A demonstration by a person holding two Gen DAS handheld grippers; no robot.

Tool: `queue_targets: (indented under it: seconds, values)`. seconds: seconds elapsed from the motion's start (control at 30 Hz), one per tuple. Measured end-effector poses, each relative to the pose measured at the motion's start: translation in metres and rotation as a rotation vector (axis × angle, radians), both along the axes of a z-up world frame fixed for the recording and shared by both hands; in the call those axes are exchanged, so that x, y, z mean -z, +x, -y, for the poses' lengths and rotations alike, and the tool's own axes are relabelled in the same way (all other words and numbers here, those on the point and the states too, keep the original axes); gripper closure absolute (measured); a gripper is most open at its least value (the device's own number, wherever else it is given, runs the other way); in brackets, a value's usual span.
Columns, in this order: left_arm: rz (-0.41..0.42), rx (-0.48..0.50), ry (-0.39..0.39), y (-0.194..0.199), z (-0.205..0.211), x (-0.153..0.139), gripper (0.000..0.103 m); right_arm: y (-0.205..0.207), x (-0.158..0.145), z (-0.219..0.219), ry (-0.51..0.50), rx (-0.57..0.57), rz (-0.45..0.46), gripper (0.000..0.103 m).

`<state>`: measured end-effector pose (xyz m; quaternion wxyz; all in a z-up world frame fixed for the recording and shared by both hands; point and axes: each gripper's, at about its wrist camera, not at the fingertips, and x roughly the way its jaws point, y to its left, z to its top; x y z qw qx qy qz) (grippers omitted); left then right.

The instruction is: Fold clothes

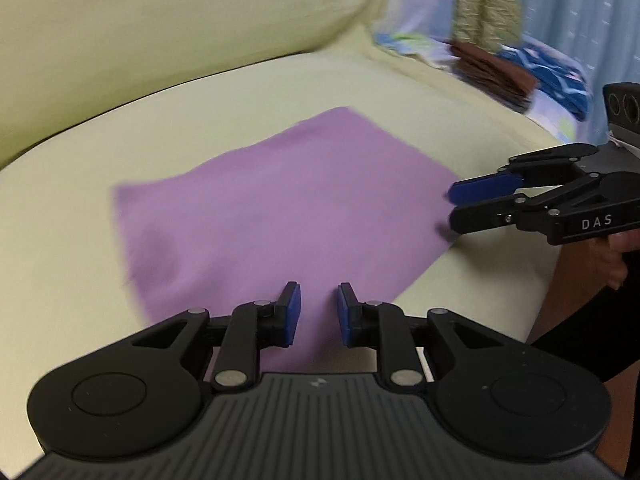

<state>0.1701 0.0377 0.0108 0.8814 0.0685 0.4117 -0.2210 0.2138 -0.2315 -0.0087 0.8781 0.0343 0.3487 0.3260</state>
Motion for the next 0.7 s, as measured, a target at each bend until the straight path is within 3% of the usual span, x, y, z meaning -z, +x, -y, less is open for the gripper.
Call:
queue_targets:
  seconds: [0.13, 0.23, 0.4, 0.53, 0.67, 0.7]
  values:
    - [-0.019, -0.085, 0.056, -0.02, -0.035, -0.003, 0.079, 0.008, 0.004, -0.017, -0.074, -0.047, 0.031, 0.068]
    - [0.016, -0.134, 0.048, -0.026, -0.05, -0.018, 0.079, 0.004, -0.002, -0.026, -0.106, -0.05, 0.068, 0.068]
    - [0.097, -0.078, -0.002, -0.006, -0.029, -0.03, 0.079, -0.003, -0.012, -0.044, -0.109, -0.078, 0.146, 0.069]
    - [0.136, -0.027, -0.007, 0.024, -0.013, -0.024, 0.078, 0.001, -0.004, -0.058, -0.175, -0.119, 0.125, 0.069]
    - [0.074, -0.056, 0.093, 0.046, -0.027, -0.006, 0.073, 0.004, -0.001, -0.054, -0.176, -0.112, 0.097, 0.069]
    - [0.064, -0.07, 0.078, 0.045, -0.034, -0.005, 0.073, 0.006, -0.001, -0.052, -0.169, -0.1, 0.086, 0.069]
